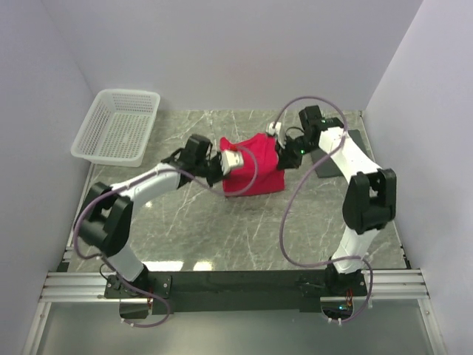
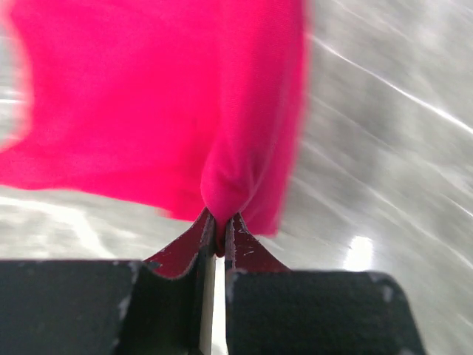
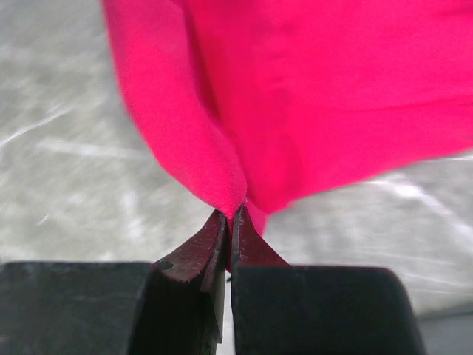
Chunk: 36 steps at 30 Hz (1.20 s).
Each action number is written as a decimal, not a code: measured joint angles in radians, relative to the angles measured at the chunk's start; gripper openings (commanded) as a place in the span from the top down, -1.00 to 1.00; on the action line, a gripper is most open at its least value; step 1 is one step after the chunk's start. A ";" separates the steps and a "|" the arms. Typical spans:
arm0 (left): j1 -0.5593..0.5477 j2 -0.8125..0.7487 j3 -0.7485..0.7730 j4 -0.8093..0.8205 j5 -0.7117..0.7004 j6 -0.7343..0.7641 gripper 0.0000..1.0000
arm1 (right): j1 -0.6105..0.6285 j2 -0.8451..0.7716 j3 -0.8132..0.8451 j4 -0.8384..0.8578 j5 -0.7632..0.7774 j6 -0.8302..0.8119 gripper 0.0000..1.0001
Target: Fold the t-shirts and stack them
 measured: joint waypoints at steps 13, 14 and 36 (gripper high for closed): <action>0.141 0.339 0.323 0.240 -0.098 -0.221 0.99 | -0.024 0.399 0.500 0.186 0.124 0.381 1.00; 0.143 0.352 0.329 0.254 -0.116 -0.233 0.99 | -0.024 0.407 0.502 0.208 0.132 0.407 1.00; 0.143 0.508 0.422 0.407 -0.368 -0.373 0.88 | 0.023 0.528 0.525 0.459 0.323 0.648 1.00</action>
